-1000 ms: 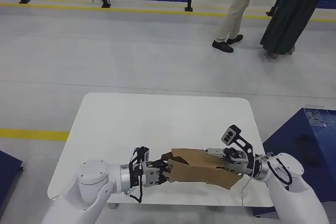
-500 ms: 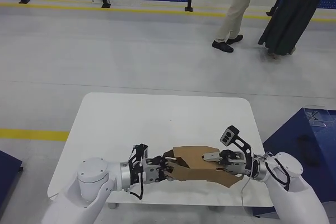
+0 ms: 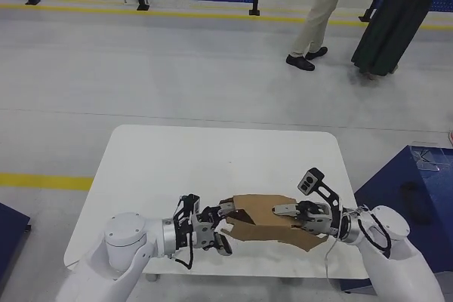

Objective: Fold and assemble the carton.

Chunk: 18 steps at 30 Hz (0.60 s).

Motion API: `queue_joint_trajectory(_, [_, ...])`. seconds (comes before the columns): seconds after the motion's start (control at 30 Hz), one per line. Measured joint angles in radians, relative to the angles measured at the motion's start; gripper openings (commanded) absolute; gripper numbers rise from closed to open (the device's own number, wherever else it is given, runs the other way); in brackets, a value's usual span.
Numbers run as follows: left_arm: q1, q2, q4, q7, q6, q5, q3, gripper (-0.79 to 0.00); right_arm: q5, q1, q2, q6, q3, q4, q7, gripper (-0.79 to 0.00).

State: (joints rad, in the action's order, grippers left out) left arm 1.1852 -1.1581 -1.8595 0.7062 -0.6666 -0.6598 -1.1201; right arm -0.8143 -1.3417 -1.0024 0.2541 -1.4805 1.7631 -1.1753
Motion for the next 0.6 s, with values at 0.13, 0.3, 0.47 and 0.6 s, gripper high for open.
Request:
queue_joint_trajectory(0.13, [0.021,0.009,-0.021,-0.048,0.056,0.039,-0.053,0.000,0.065,-0.021,0.008,-0.081,-0.049,0.010,-0.005,-0.785])
queue_joint_trajectory(0.3, [0.122,0.026,-0.109,-0.104,0.233,0.091,-0.184,0.000,0.154,-0.062,0.019,-0.150,-0.095,0.038,-0.034,-0.785])
queue_joint_trajectory(0.47, [0.244,0.037,-0.295,-0.055,0.467,0.224,-0.206,0.000,0.220,-0.100,0.027,-0.175,-0.115,0.088,-0.051,-0.785])
queue_joint_trajectory(0.6, [0.276,0.042,-0.416,-0.025,0.512,0.337,-0.166,0.000,0.262,-0.114,0.031,-0.177,-0.104,0.132,-0.053,-0.785])
